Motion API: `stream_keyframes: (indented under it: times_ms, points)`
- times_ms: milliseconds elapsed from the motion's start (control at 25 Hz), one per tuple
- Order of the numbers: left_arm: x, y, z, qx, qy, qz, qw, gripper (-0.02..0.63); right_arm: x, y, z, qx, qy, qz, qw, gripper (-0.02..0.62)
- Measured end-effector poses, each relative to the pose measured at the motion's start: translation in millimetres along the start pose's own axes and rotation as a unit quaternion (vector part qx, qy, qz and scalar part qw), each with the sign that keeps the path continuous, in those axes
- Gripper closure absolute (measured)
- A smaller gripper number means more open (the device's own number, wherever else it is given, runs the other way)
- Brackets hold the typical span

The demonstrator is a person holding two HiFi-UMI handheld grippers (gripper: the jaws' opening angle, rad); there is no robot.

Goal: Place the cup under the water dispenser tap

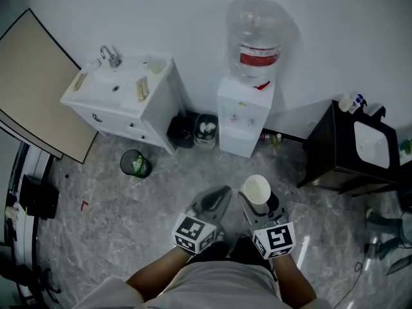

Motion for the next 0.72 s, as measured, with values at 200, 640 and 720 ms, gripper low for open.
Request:
stream_keyframes:
  times_ms: [200, 640, 720]
  points:
    - [36, -45, -8, -0.01, 0.0, -0.003, 0.9999, 0.589, 57, 30, -1, 0.006, -0.014, 0.001, 1.0, 0.316]
    - [162, -166, -48, -0.027, 0.007, -0.036, 0.999, 0.589, 224, 128, 2, -0.016, -0.048, -0.032, 0.998, 0.316]
    - [183, -190, -53, -0.029, 0.005, -0.046, 0.9985, 0.589, 258, 144, 11, -0.015, -0.065, -0.042, 0.997, 0.316]
Point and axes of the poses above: the fingertips, and each gripper's own axes: x forward along the fingers, y to its right, z out of its underside, the point moved 5 cm from there along -x, backward along the fingers, and after that the axes turned 12 degrees about -y, right-handed, at the moved point
